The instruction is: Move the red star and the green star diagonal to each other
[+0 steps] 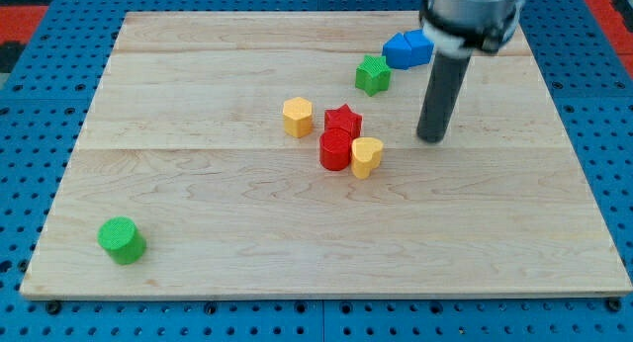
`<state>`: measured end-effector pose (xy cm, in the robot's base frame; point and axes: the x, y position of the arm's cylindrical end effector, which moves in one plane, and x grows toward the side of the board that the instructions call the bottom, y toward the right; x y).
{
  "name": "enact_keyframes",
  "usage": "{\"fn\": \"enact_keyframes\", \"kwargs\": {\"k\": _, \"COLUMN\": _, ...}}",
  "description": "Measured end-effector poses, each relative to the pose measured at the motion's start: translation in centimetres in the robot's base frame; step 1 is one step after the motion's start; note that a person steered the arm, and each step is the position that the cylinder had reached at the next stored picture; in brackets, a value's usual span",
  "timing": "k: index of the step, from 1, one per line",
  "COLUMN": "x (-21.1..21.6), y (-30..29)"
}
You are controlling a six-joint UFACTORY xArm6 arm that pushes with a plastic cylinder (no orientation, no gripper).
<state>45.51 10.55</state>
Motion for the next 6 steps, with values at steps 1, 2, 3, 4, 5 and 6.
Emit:
{"fn": "enact_keyframes", "kwargs": {"k": 1, "x": -1.8, "y": -6.4}}
{"fn": "enact_keyframes", "kwargs": {"k": 2, "x": -7.8, "y": -7.2}}
{"fn": "enact_keyframes", "kwargs": {"k": 3, "x": -12.2, "y": -4.6}}
{"fn": "enact_keyframes", "kwargs": {"k": 4, "x": -13.7, "y": -2.4}}
{"fn": "enact_keyframes", "kwargs": {"k": 5, "x": -7.0, "y": 1.3}}
{"fn": "enact_keyframes", "kwargs": {"k": 6, "x": 1.2, "y": 5.1}}
